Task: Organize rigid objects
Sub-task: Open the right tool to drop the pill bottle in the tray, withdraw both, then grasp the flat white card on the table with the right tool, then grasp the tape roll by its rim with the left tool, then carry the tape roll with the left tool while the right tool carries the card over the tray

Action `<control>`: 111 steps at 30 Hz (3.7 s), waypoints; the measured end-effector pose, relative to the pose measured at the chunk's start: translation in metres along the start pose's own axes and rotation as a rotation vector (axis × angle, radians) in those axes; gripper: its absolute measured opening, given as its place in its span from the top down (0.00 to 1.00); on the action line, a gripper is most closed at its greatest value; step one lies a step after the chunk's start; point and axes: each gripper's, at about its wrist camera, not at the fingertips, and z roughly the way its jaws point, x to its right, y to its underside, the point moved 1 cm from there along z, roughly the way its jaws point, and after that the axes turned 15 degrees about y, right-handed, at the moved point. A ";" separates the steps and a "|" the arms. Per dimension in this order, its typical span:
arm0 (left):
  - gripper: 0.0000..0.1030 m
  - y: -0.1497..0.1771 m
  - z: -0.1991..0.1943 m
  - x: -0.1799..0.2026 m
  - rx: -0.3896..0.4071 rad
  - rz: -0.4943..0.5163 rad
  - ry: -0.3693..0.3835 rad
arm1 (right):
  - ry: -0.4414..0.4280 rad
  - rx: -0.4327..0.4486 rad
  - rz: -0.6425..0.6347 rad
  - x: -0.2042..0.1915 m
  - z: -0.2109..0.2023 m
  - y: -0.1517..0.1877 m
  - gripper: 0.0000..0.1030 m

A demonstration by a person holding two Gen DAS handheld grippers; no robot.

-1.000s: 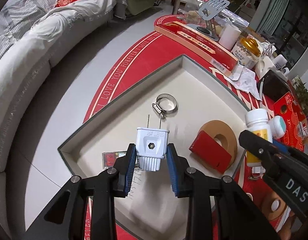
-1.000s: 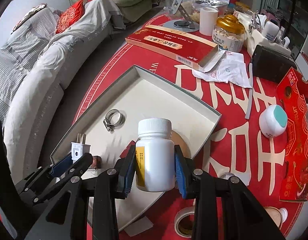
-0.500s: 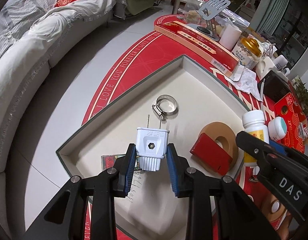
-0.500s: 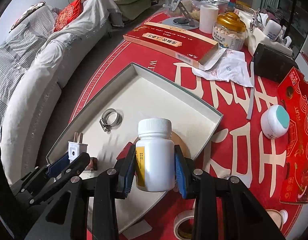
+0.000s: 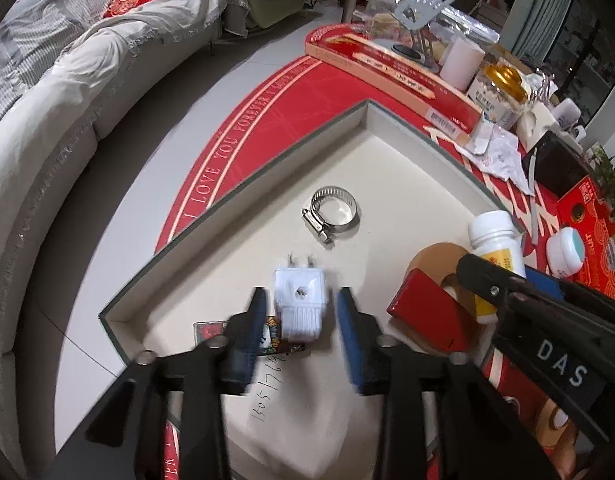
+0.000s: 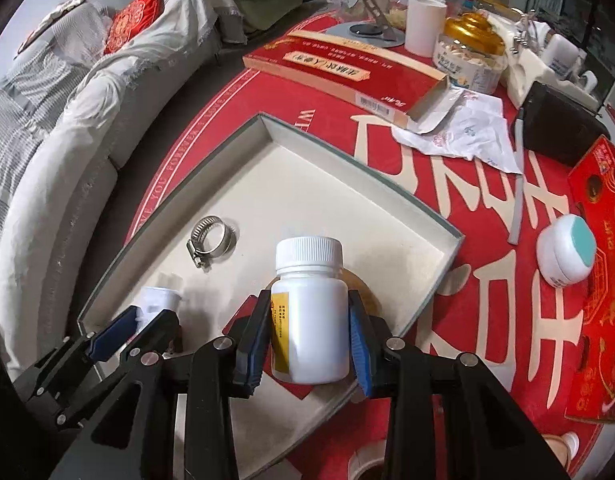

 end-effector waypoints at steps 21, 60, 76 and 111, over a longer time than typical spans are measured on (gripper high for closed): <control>0.00 0.043 -0.078 -0.049 0.156 -0.131 0.040 | -0.091 0.130 -0.226 0.008 -0.069 0.109 0.14; 0.00 0.108 -0.004 0.146 -0.064 0.244 0.085 | -0.012 -0.091 0.120 0.151 -0.058 0.247 0.50; 0.04 0.106 0.053 0.155 -0.194 0.273 0.038 | -0.051 -0.077 0.197 0.159 -0.059 0.253 0.50; 0.49 0.051 -0.262 0.070 0.393 0.090 -0.014 | -0.100 0.393 0.060 0.051 -0.243 0.107 0.50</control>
